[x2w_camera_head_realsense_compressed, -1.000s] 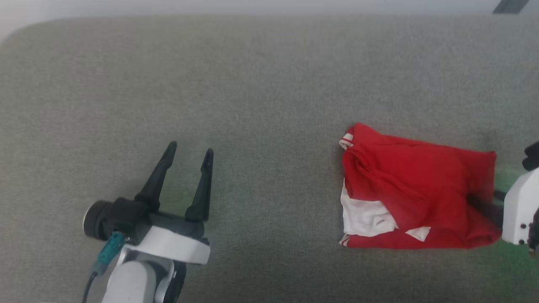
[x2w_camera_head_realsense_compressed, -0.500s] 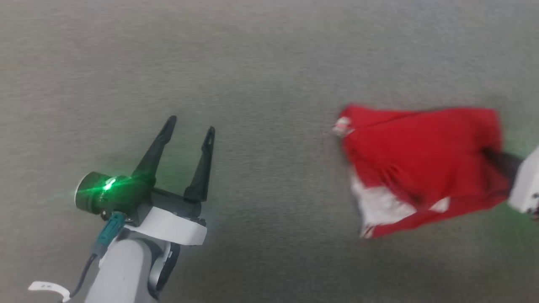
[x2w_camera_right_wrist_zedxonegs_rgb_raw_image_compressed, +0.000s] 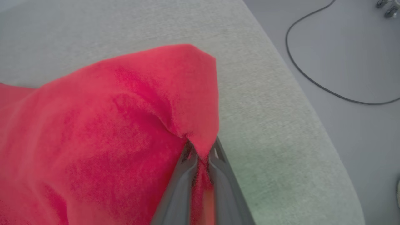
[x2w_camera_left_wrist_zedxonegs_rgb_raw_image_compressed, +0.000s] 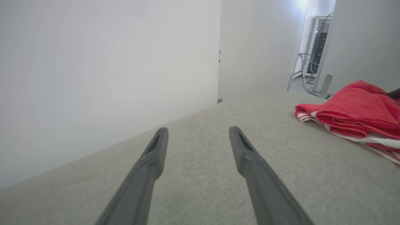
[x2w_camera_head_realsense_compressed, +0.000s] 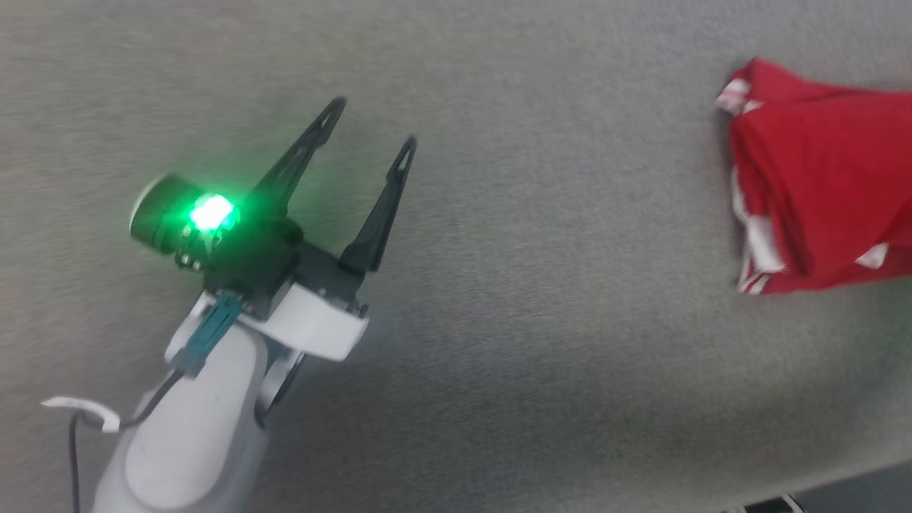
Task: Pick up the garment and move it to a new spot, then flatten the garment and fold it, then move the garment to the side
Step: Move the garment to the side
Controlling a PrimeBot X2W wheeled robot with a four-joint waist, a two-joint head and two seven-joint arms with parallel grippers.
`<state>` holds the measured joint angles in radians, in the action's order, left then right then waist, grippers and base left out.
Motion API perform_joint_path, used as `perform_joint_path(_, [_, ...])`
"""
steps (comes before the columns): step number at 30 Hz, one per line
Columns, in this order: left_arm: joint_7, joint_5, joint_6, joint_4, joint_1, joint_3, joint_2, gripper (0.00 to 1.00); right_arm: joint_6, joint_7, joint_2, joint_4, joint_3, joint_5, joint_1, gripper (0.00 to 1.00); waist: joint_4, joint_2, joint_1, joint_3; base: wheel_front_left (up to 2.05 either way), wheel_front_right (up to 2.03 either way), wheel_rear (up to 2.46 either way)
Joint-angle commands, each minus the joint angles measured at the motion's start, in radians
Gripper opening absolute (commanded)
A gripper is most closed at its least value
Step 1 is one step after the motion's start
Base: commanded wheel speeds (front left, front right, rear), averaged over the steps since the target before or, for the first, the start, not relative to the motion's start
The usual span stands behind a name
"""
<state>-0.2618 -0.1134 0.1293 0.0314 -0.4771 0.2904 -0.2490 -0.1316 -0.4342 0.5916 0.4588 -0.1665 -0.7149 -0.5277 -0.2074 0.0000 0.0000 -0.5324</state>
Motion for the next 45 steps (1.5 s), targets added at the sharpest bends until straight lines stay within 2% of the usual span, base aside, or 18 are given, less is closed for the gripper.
perform_joint_path(1, [-0.004,0.006,0.001,0.005,-0.020,0.008,-0.008,1.00,0.002,0.014,0.003,0.015,-0.004,0.005,-0.023,0.00,-0.043,0.0000,0.0000,-0.044,0.00,0.00,0.00])
perform_joint_path(9, [-0.004,0.004,0.001,0.037,-0.187,0.101,-0.059,1.00,0.002,0.108,0.020,0.179,0.022,0.033,-0.167,0.00,-0.092,0.0000,0.0000,-0.114,0.00,0.00,0.00])
perform_joint_path(17, [-0.004,0.008,0.001,0.073,-0.304,0.150,-0.096,1.00,0.002,0.234,0.051,0.335,0.079,0.050,-0.289,0.00,-0.114,0.0000,0.0000,-0.158,0.00,0.00,0.00])
perform_joint_path(28, [-0.003,0.026,0.001,0.082,-0.373,0.172,-0.132,1.00,0.002,0.432,0.087,0.510,0.201,0.084,-0.435,0.00,-0.119,0.0000,0.0000,-0.203,0.00,0.00,0.00])
perform_joint_path(37, [-0.003,0.028,0.001,0.096,-0.406,0.173,-0.133,1.00,0.002,0.520,0.067,0.626,0.305,0.108,-0.512,0.00,-0.115,0.0000,0.0000,-0.210,0.00,0.00,0.00])
perform_joint_path(38, [-0.003,0.028,0.001,0.097,-0.403,0.172,-0.133,1.00,0.002,0.531,0.066,0.634,0.316,0.110,-0.516,0.18,-0.113,0.0000,0.0000,-0.206,0.00,0.00,0.00])
perform_joint_path(40, [-0.003,0.026,0.001,0.097,-0.395,0.167,-0.131,1.00,0.002,0.547,0.071,0.652,0.333,0.111,-0.524,0.60,-0.110,0.0000,0.0000,-0.197,0.00,0.00,0.00])
perform_joint_path(41, [-0.003,0.025,0.001,0.098,-0.388,0.165,-0.127,1.00,0.002,0.550,0.073,0.663,0.343,0.112,-0.527,0.98,-0.107,0.0000,0.0000,-0.190,0.00,0.00,0.00])
perform_joint_path(45, [-0.003,0.021,-0.002,0.095,-0.363,0.147,-0.107,1.00,0.002,0.572,0.095,0.690,0.369,0.108,-0.536,1.00,-0.089,0.0000,0.0000,-0.154,0.00,0.00,0.00])
